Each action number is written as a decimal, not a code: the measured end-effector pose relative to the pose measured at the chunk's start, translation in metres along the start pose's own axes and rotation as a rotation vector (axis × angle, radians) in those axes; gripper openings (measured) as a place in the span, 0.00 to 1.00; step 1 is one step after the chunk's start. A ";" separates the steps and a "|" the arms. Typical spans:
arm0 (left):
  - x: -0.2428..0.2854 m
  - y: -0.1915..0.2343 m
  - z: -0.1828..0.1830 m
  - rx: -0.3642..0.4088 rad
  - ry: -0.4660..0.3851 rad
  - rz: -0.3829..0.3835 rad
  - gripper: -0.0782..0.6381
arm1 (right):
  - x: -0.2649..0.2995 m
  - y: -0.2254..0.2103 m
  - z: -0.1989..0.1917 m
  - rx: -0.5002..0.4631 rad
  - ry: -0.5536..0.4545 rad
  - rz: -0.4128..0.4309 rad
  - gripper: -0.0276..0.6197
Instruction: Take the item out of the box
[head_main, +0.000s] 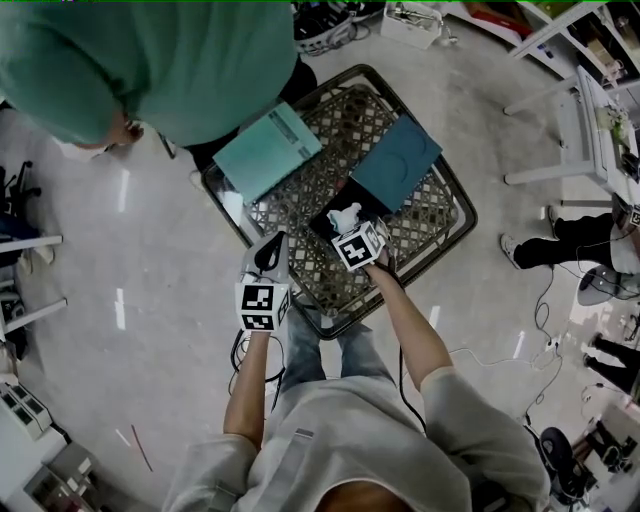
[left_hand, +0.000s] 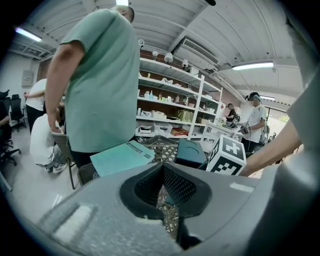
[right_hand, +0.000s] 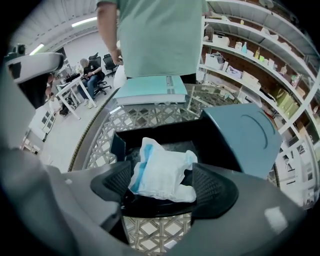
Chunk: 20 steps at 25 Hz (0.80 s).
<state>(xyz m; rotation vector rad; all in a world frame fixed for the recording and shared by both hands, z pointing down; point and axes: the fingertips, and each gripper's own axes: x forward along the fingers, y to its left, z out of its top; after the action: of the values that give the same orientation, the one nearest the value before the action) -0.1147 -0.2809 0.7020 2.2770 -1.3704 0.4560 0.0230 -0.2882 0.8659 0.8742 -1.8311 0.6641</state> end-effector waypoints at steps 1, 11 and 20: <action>0.000 0.001 0.000 -0.001 0.000 0.000 0.11 | 0.001 0.000 0.000 0.001 0.006 -0.001 0.63; -0.001 0.008 0.001 -0.009 0.000 0.009 0.11 | 0.010 -0.001 -0.003 0.001 0.039 -0.010 0.54; -0.005 0.006 0.001 -0.006 0.004 0.007 0.11 | 0.004 -0.007 -0.003 0.016 0.020 -0.021 0.31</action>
<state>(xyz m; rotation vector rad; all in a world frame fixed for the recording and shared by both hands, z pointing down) -0.1222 -0.2803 0.7003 2.2664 -1.3759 0.4577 0.0287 -0.2915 0.8710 0.8936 -1.7986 0.6727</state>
